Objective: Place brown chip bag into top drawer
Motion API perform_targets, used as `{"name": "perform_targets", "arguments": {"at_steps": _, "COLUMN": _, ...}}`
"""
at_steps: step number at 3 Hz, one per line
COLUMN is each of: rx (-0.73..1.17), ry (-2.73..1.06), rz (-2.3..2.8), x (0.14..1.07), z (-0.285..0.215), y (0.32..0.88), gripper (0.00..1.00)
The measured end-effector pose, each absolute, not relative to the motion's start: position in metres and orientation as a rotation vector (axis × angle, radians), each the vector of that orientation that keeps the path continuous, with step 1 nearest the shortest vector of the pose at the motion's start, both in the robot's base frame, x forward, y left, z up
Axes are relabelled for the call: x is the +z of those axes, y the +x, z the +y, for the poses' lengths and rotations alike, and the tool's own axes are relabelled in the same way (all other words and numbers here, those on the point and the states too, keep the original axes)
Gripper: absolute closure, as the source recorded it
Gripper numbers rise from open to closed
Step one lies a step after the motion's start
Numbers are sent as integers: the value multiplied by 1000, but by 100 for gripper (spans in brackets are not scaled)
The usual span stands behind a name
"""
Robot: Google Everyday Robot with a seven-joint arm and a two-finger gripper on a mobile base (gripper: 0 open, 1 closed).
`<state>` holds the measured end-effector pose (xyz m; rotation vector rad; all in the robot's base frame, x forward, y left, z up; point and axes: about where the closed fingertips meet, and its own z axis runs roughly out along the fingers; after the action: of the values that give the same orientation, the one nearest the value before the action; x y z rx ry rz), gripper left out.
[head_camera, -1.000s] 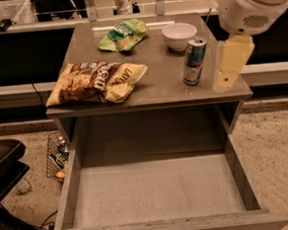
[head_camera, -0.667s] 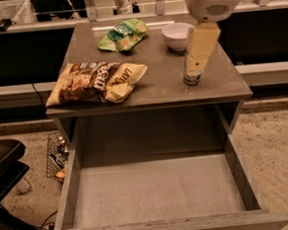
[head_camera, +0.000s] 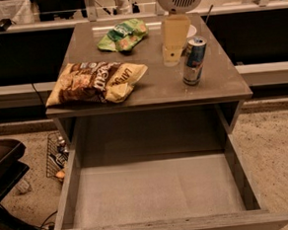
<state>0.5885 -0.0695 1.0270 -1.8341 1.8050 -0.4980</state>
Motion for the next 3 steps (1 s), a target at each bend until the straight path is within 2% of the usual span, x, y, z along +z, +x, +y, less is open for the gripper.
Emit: {"name": "perform_targets", "arguments": {"at_steps": 3, "rx": -227, "ry": -2003, "rz": 1811, "x": 960, "z": 78, "y": 603, "gripper": 0}}
